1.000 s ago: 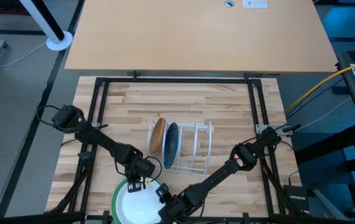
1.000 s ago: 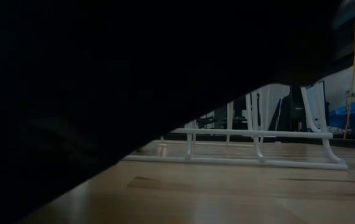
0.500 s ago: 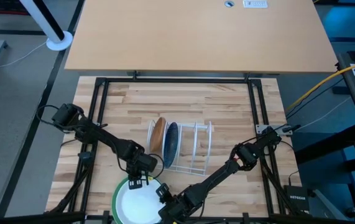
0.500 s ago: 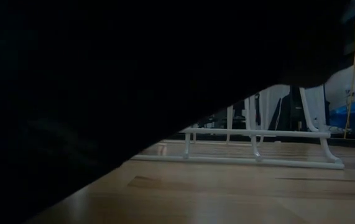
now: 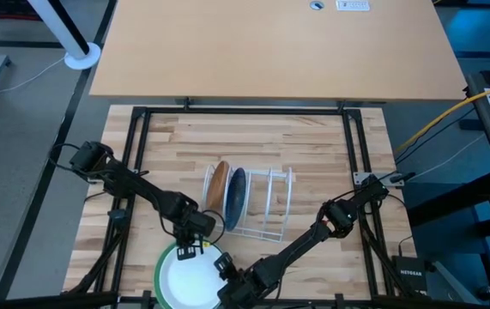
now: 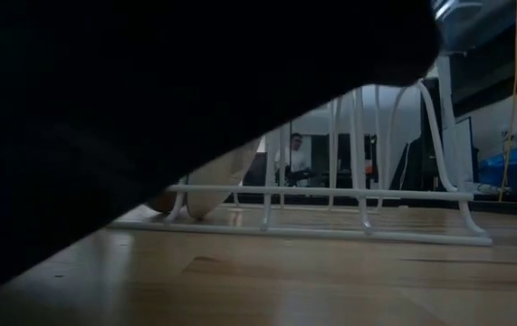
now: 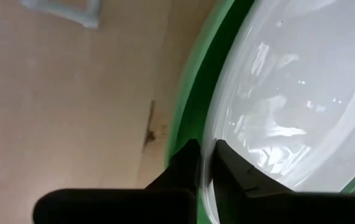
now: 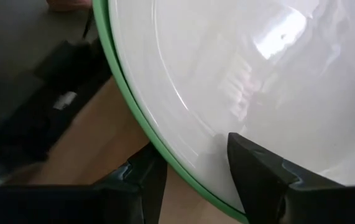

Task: Sort dishes
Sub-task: Put the white plate into the dish rack

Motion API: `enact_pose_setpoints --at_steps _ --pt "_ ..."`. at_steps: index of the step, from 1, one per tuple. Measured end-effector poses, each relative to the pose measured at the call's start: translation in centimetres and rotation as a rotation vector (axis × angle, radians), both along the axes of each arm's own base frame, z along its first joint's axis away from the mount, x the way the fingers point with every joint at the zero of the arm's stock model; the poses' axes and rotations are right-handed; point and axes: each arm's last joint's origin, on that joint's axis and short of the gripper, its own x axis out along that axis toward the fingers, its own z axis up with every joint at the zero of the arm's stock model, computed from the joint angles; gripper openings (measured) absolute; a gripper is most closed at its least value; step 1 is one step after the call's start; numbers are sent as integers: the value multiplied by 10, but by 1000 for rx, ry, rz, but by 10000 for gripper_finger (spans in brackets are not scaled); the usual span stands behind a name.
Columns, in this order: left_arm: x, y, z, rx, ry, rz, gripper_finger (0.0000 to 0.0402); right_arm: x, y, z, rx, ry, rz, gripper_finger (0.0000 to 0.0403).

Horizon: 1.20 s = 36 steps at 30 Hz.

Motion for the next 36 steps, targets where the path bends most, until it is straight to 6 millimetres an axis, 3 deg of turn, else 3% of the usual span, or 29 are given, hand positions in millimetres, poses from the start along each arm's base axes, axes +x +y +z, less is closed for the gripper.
enact_pose_setpoints --at_steps 11,26,36 --pt "-6 9 18 101 -55 45 12 -4 -7 1 -46 75 1 170" --pt "-9 11 17 151 -33 51 12 -7 -10 2 -107 96 11 170" --pt "-8 11 16 147 -46 51 12 -6 -11 2 -43 132 27 170"
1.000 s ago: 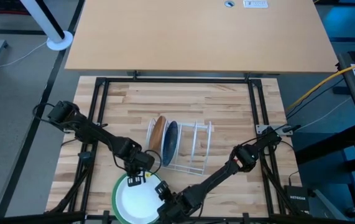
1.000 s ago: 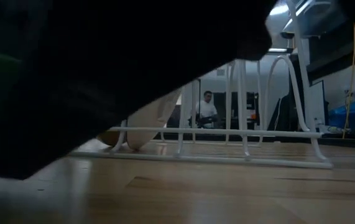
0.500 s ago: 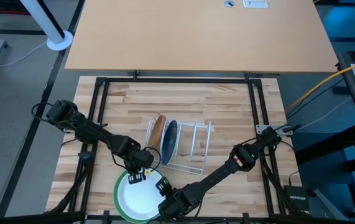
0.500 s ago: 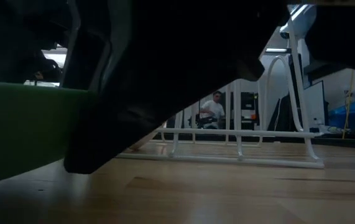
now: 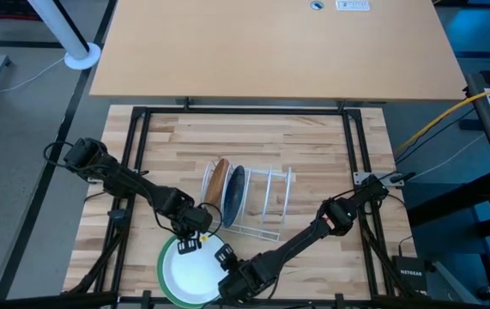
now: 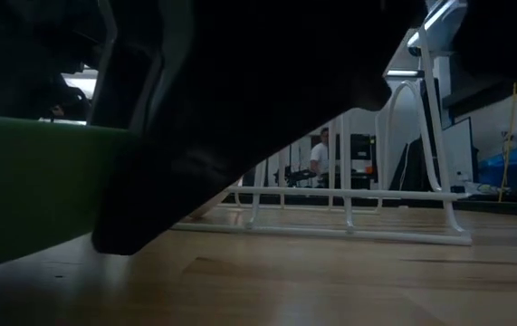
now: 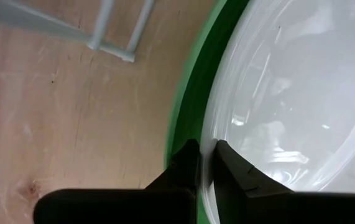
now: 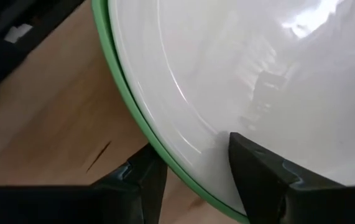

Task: Sort dishes
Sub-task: Put the white plate into the dish rack

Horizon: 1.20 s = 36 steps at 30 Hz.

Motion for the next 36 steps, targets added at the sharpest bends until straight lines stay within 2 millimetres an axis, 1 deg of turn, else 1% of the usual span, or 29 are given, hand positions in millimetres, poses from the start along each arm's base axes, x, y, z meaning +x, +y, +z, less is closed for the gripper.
enact_pose_setpoints --at_steps 3,8,13,16,19,27,36 --pt "0 0 0 -1 -2 -1 12 0 0 0 26 9 -9 179" --pt "0 0 0 0 -1 -4 12 -1 1 0 73 44 -3 217" --pt "0 0 0 3 -3 -2 12 -5 2 2 37 58 -10 242" --pt "1 0 0 15 -10 1 12 -8 2 8 9 64 -48 245" --pt "0 1 0 20 -8 2 12 -11 1 19 -5 69 -103 245" --pt "1 0 3 17 -11 -13 12 -14 0 39 71 34 -197 245" --pt "10 -4 17 18 -88 -94 9 -14 -1 40 145 35 -304 245"
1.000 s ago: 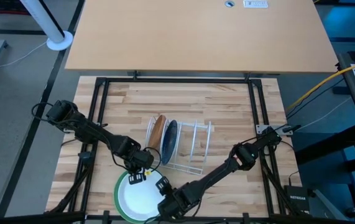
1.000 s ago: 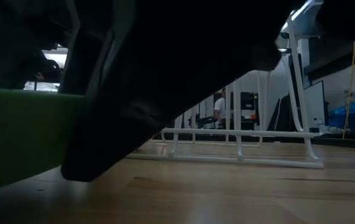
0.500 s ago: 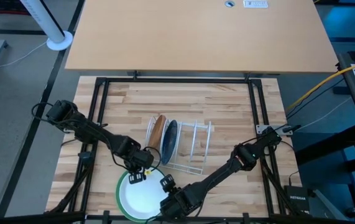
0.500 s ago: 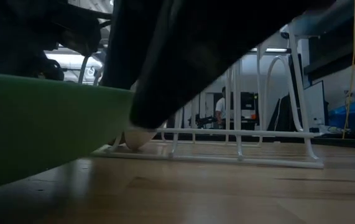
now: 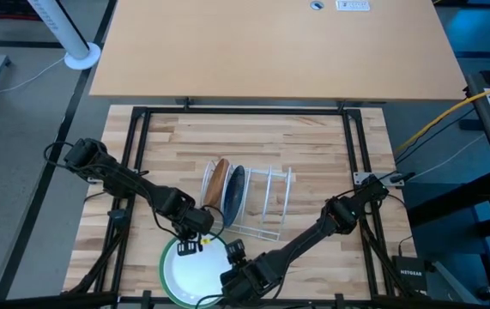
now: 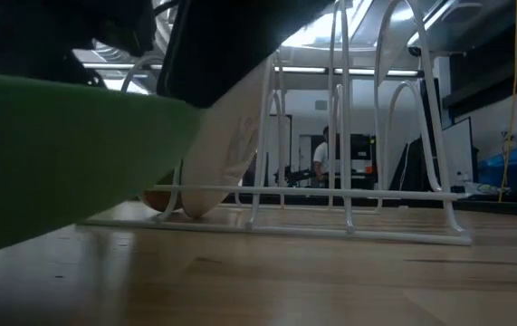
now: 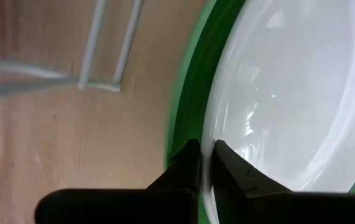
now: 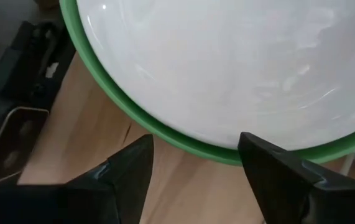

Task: Sort dishes
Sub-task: Put the white plate into the dish rack

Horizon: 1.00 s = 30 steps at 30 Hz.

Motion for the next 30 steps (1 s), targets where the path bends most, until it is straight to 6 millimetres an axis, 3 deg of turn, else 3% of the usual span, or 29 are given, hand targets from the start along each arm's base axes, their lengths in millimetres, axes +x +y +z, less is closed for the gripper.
enact_pose_setpoints --at_steps 6,15,30 --pt "2 0 4 10 -22 -45 8 -4 -2 -1 -36 30 -5 245" --pt "0 0 4 16 -16 -126 7 -10 -13 -2 -260 19 -62 245" --pt "3 4 6 47 -49 -174 7 -15 -18 -2 -326 63 -47 245"
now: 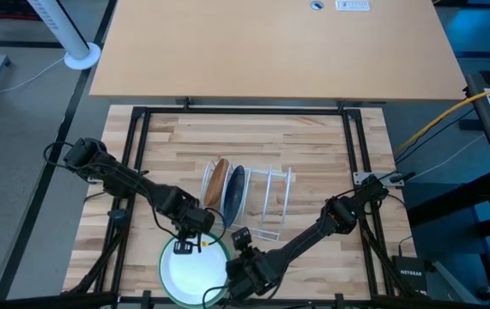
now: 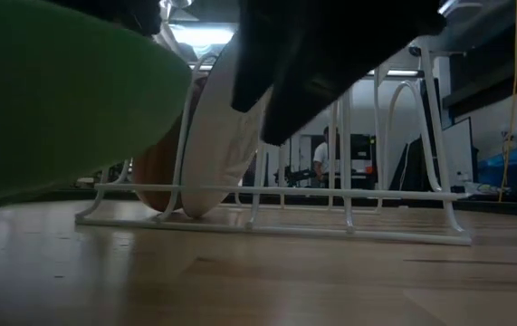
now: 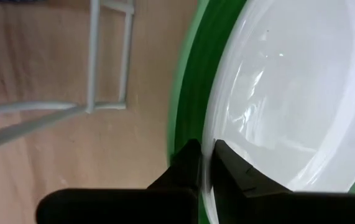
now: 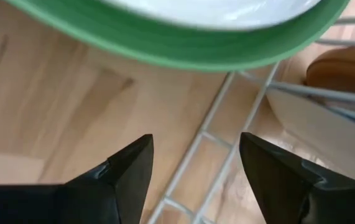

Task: Sort dishes
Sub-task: Put the white plate into the dish rack

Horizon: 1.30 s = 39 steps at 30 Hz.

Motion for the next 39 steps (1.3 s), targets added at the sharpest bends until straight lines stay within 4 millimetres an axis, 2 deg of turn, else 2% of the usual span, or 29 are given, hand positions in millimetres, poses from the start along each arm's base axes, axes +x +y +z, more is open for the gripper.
enact_pose_setpoints --at_steps 3,7,11,19,25,32,39 --pt "4 1 8 18 -30 -17 7 -4 -3 -1 -27 43 -2 245" --pt "11 0 30 35 -143 -54 4 -8 -4 -1 -46 83 -8 245" --pt "9 3 45 90 -211 -59 3 -9 -5 1 -43 80 -24 245" --pt "2 9 46 133 -163 -24 3 -11 -6 1 -51 92 -26 245" --pt "-4 5 48 133 -147 -27 3 -10 -3 1 6 109 -22 245" --pt "-16 1 63 110 -190 -39 3 -9 -5 1 1 103 -24 245" --pt "-35 8 80 138 -210 -18 2 -4 -13 1 -3 101 -46 245"
